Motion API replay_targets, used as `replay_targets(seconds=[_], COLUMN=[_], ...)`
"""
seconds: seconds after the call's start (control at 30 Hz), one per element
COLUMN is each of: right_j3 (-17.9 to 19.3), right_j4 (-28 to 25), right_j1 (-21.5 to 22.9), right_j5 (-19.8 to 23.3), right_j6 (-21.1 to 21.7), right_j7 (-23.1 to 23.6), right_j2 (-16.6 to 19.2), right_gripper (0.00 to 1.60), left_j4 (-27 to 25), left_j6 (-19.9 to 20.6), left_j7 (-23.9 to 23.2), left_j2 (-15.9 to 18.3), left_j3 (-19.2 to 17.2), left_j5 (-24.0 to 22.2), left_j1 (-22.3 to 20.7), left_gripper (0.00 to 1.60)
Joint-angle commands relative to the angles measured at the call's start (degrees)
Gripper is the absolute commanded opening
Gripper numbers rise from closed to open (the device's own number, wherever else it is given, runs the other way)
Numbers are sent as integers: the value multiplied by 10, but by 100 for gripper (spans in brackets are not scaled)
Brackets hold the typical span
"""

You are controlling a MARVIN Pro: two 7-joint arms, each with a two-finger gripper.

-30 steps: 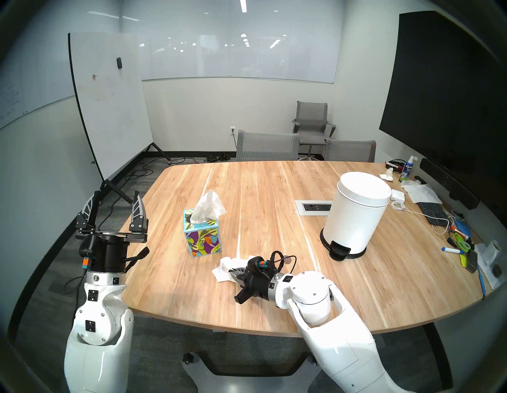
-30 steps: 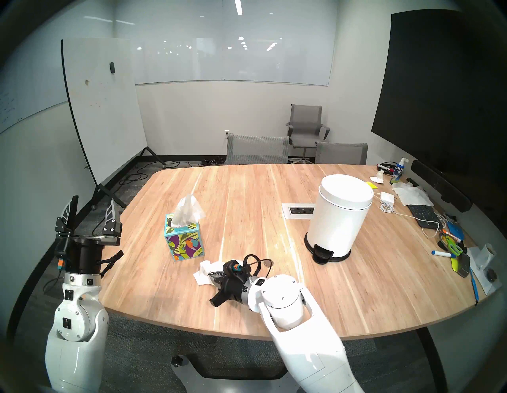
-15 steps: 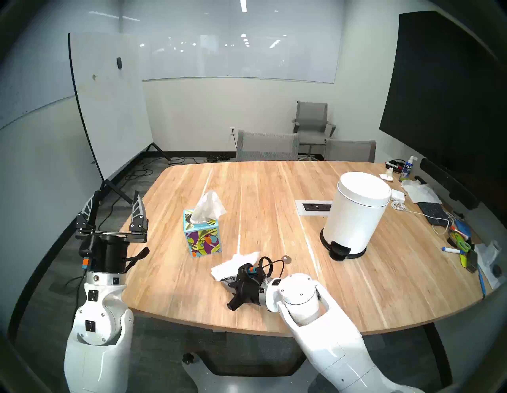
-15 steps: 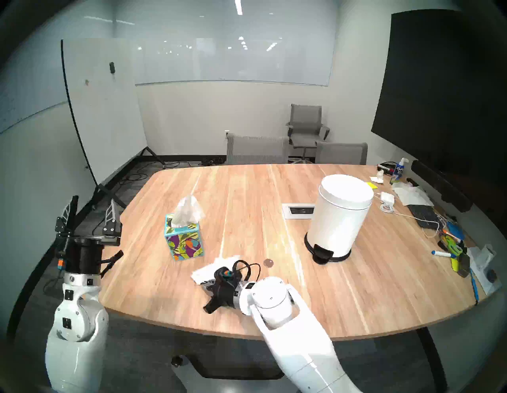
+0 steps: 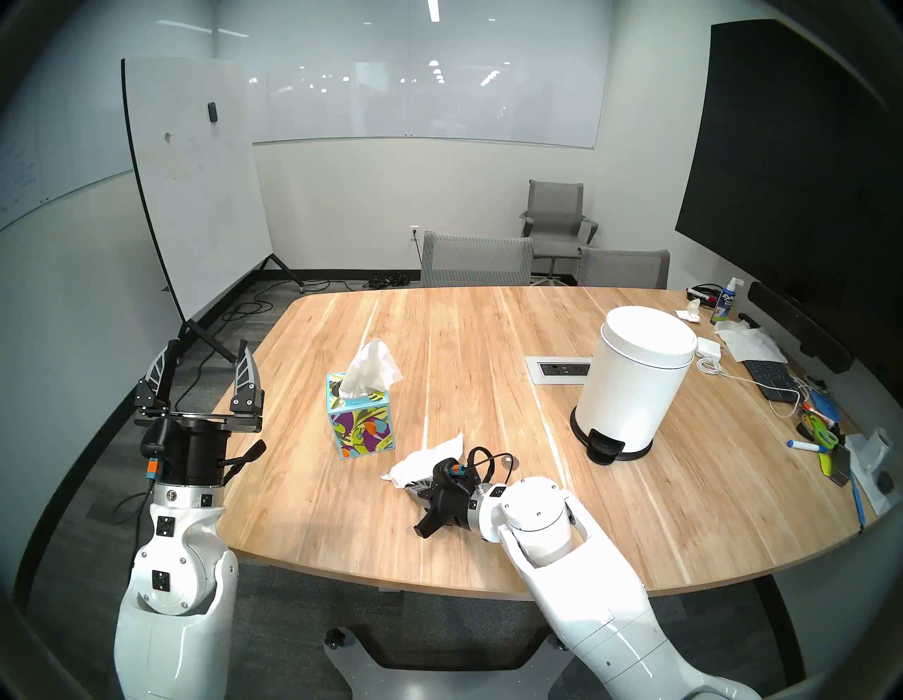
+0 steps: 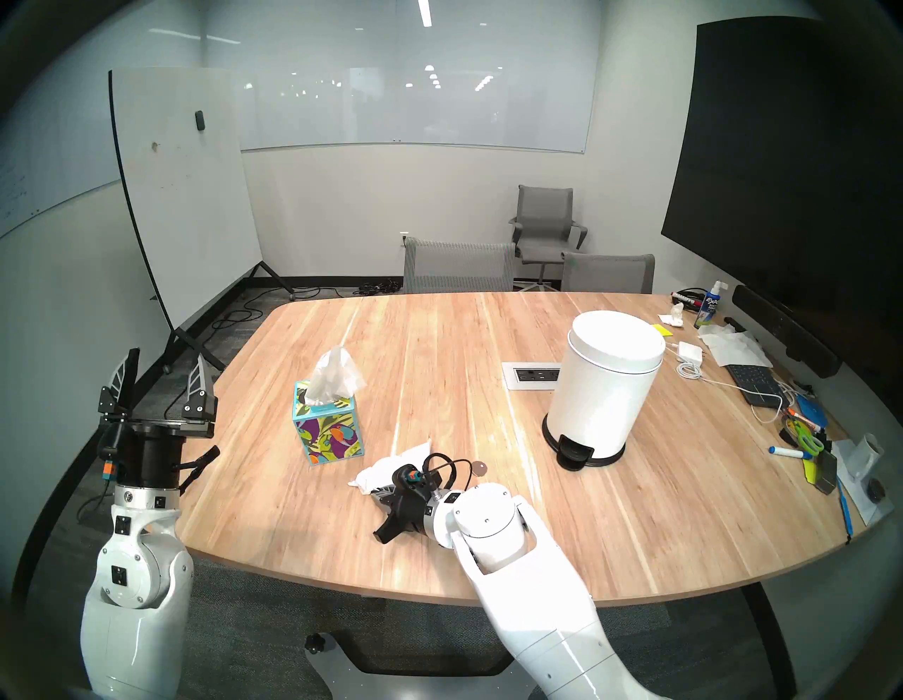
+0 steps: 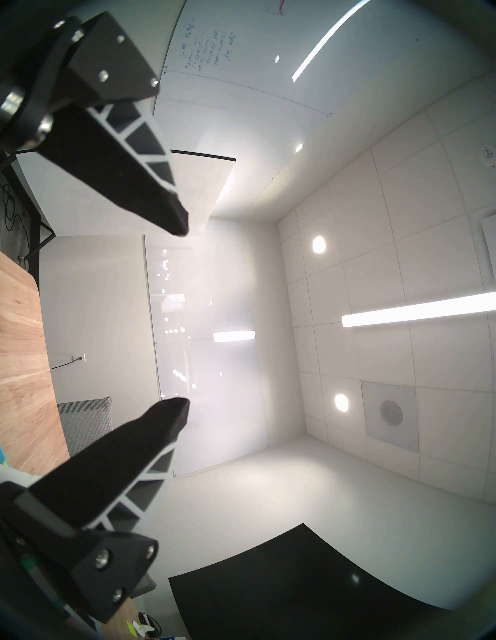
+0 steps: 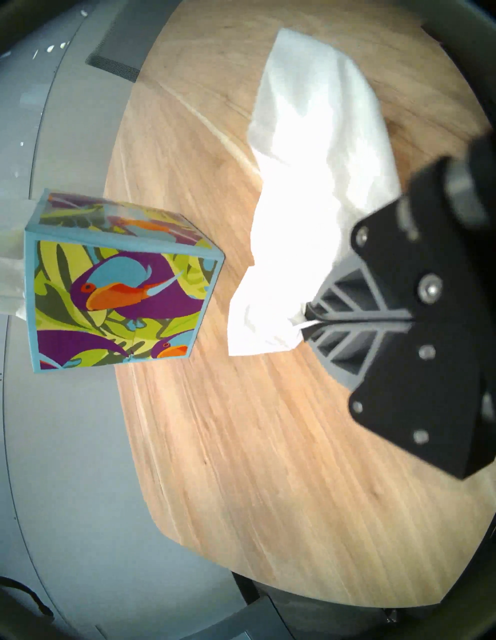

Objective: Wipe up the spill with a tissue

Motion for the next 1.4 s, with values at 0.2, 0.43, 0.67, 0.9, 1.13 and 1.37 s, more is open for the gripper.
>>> replay_targets(seconds=[0.2,0.43,0.67,0.9,1.13,1.37], right_j3=[-23,-38,-26,0,-7,-38], right_j4=[-12,-10,13,29,36,43], right_j1=[10,15,16,11,19,31], right_j5=[2,0,1,5,7,4], right_j6=[-13,-9,-7,-19,-29,-28], right_j7=[1,1,-7,-18,-15,-18], right_j2=[-25,-33,-25,-13,-22,-49], right_gripper=[0,0,0,0,0,0], left_j4=[-10,-10,-10,-10,-10,-10], left_j6=[-4,-4,-4,-4,-4,-4], left_j7=[0,0,1,1,1,0], left_j2=[-1,-1,-1,-1,-1,-1], left_j3=[-1,-1,-1,-1,-1,-1], left_j5=[0,0,0,0,0,0], left_j1=[1,1,2,1,2,1], left_gripper=[160,160,160,160,160,160])
